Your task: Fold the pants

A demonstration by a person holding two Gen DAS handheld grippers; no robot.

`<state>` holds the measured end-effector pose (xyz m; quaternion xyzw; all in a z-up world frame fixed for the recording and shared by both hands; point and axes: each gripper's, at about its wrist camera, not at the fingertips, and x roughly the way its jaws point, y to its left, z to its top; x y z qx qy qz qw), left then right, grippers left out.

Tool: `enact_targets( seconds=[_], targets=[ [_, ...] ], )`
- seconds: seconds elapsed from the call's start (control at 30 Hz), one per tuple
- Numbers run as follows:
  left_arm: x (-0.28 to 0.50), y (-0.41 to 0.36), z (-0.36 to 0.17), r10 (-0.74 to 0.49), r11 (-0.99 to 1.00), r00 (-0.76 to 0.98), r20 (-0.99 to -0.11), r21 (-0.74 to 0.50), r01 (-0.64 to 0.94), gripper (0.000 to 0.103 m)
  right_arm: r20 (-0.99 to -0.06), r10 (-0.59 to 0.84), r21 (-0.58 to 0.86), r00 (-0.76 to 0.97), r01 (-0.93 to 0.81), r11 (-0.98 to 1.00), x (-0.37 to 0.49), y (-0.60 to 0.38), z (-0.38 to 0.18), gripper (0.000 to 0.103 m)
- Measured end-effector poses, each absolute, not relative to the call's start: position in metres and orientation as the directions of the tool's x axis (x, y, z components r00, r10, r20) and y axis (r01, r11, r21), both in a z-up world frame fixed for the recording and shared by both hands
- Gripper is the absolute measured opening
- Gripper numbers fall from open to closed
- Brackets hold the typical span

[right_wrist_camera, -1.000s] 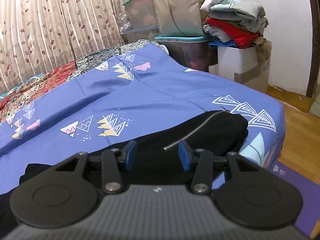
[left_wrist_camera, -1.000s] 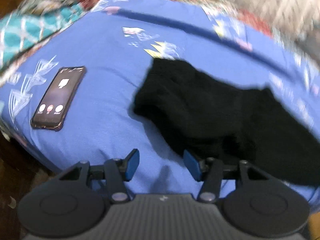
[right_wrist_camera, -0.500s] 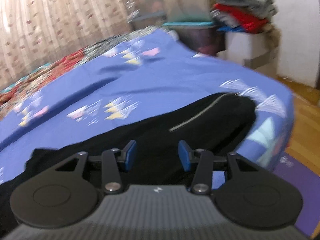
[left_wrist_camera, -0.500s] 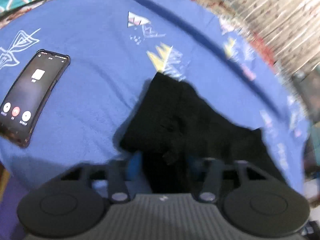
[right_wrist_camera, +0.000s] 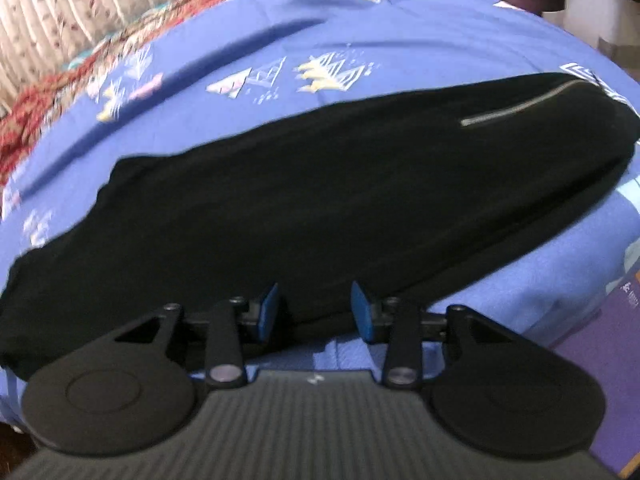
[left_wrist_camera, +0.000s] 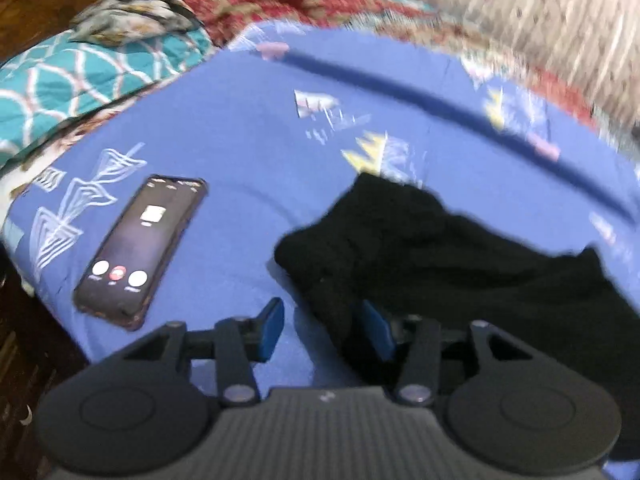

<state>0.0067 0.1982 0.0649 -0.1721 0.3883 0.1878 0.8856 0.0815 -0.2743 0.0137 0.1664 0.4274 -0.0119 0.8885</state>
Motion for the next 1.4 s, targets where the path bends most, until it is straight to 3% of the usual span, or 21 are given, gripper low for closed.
enact_targets(
  seconds=[0.2, 0.4, 0.67, 1.07, 1.4],
  targets=[
    [0.005, 0.169, 0.101, 0.12, 0.918, 0.72, -0.684, -0.199, -0.343, 0.043, -0.692, 0.148, 0.35, 0.706, 0.149, 0.925, 0.075, -0.277, 0.025, 0.043],
    [0.03, 0.108, 0.083, 0.044, 0.962, 0.642, -0.766, -0.141, -0.234, 0.043, -0.7, 0.158, 0.367, 0.696, 0.162, 0.916, 0.068, -0.29, 0.018, 0.043],
    [0.035, 0.088, 0.042, 0.066, 0.969, 0.517, -0.853, -0.07, -0.238, 0.043, -0.731, 0.184, 0.424, 0.657, 0.226, 0.877, 0.064, -0.32, -0.003, 0.043],
    [0.035, 0.084, 0.041, 0.075, 0.97, 0.511, -0.857, -0.055, -0.235, 0.043, -0.669, 0.212, 0.522, 0.712, 0.248, 0.816, 0.05, -0.333, -0.013, 0.047],
    [0.027, 0.087, 0.044, 0.036, 0.97, 0.515, -0.857, -0.095, -0.225, 0.048, -0.653, 0.196, 0.514, 0.732, 0.237, 0.825, 0.047, -0.329, -0.013, 0.054]
  ],
)
